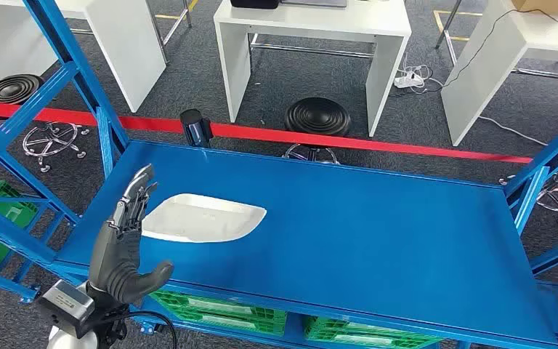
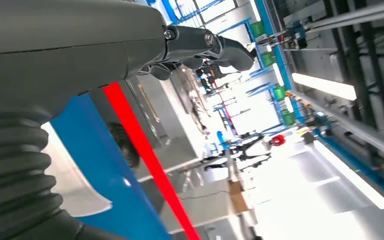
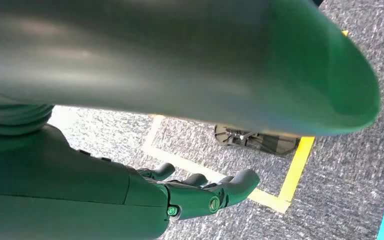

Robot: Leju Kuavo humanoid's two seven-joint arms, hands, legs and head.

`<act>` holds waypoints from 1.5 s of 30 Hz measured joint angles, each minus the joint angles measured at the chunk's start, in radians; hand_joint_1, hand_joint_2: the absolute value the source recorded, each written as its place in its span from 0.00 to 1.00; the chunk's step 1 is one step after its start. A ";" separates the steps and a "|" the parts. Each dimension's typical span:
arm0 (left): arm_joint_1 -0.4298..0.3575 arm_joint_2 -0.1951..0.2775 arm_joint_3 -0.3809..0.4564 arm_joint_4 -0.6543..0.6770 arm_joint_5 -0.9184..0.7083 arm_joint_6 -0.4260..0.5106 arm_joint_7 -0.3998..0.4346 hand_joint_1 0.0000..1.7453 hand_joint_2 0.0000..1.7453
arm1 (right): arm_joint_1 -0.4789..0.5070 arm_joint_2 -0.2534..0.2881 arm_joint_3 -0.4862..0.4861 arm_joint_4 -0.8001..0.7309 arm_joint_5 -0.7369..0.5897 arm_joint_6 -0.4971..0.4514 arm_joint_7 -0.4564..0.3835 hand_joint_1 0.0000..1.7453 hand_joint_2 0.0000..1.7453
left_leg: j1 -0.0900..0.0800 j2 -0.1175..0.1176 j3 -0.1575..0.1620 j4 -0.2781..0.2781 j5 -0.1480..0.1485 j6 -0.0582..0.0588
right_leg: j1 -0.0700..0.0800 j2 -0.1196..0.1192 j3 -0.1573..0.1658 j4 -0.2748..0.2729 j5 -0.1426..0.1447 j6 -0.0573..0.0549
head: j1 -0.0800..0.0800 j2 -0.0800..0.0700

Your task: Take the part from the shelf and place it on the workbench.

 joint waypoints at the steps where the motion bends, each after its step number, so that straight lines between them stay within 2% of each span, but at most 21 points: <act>1: 0.003 0.004 0.000 0.001 -0.015 0.001 0.006 0.00 1.00 | 0.000 0.000 0.000 0.000 0.000 0.000 0.000 0.00 0.00 | 0.000 0.000 0.000 0.000 0.000 0.000 | 0.000 0.000 0.000 0.000 0.000 0.000 | 0.000 0.000; 10: 0.026 0.042 0.001 0.016 -0.109 -0.005 0.060 0.00 1.00 | 0.001 -0.001 -0.002 0.000 0.000 0.000 0.001 0.00 0.00 | 0.000 0.000 0.005 -0.005 0.000 -0.001 | 0.001 0.000 0.002 0.000 -0.001 0.001 | 0.000 0.000; 15: 0.046 0.080 0.012 0.032 -0.242 -0.010 0.112 0.00 1.00 | 0.003 -0.001 -0.008 0.000 -0.009 0.000 0.007 0.00 0.00 | 0.000 0.000 0.008 -0.008 0.001 -0.002 | 0.001 0.001 0.003 0.000 -0.002 -0.001 | 0.000 0.000; 21: 0.104 0.131 0.052 0.041 -0.455 0.056 0.182 0.00 1.00 | 0.009 -0.001 -0.014 0.000 -0.003 0.000 0.006 0.00 0.00 | 0.000 0.000 0.009 -0.010 0.000 -0.003 | 0.001 0.001 0.003 0.000 -0.003 -0.003 | 0.000 0.000; 27: 0.149 0.170 0.090 0.053 -0.552 0.076 0.243 0.00 1.00 | 0.010 -0.004 -0.015 0.000 0.009 0.001 0.009 0.00 0.00 | 0.000 0.000 0.010 -0.010 0.000 -0.003 | 0.001 0.000 0.003 0.000 -0.004 -0.004 | 0.000 0.000; 32: 0.152 0.175 0.112 0.067 -0.585 0.094 0.252 0.00 1.00 | 0.011 -0.006 -0.018 0.000 0.007 -0.001 0.059 0.00 0.00 | 0.000 0.000 0.010 -0.010 0.000 -0.003 | 0.001 0.000 0.004 0.000 -0.004 -0.004 | 0.000 0.000; 40: 0.172 0.183 0.140 0.066 -0.597 0.113 0.255 0.00 1.00 | 0.012 -0.021 -0.041 0.000 -0.008 -0.013 0.194 0.00 0.00 | 0.000 0.000 0.010 -0.010 0.000 -0.003 | 0.001 0.000 0.004 0.000 -0.004 -0.004 | 0.000 0.000; 45: 0.179 0.188 0.148 0.065 -0.598 0.119 0.250 0.00 1.00 | 0.015 -0.026 -0.058 0.000 -0.018 -0.015 0.230 0.00 0.00 | 0.000 0.000 0.011 -0.010 0.000 -0.003 | 0.001 0.000 0.004 0.000 -0.004 -0.004 | 0.000 0.000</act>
